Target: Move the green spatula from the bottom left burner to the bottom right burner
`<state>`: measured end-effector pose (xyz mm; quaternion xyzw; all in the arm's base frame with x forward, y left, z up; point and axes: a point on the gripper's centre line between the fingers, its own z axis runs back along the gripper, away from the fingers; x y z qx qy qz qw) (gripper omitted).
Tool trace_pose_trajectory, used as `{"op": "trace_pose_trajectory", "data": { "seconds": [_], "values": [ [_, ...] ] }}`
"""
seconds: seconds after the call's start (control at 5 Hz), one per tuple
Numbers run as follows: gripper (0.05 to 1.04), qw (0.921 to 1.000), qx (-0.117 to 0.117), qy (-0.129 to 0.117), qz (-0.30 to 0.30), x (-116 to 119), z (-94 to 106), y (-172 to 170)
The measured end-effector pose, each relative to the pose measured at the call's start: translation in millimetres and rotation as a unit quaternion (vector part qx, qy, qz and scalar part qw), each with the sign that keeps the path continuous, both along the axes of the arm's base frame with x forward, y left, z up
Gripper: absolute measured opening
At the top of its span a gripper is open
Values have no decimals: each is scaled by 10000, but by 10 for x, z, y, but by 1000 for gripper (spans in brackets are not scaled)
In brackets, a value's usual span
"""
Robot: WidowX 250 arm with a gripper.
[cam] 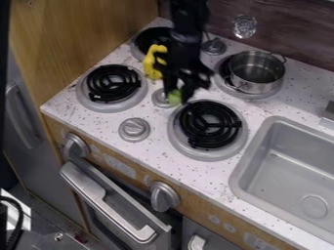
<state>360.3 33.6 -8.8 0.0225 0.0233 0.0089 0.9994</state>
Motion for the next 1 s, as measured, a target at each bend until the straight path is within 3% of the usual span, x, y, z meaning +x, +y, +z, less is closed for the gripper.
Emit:
{"op": "trace_pose_trajectory", "data": {
  "seconds": [0.4, 0.6, 0.8, 1.0],
  "values": [
    [434, 9993, -341, 177, 9, -114, -260, -346],
    [745, 9993, -369, 102, -45, -56, -236, -404],
    [984, 9998, -155, 80, -75, -57, -139, -375],
    [997, 9992, -47, -380, -75, -15, 345, -438]
  ]
}}
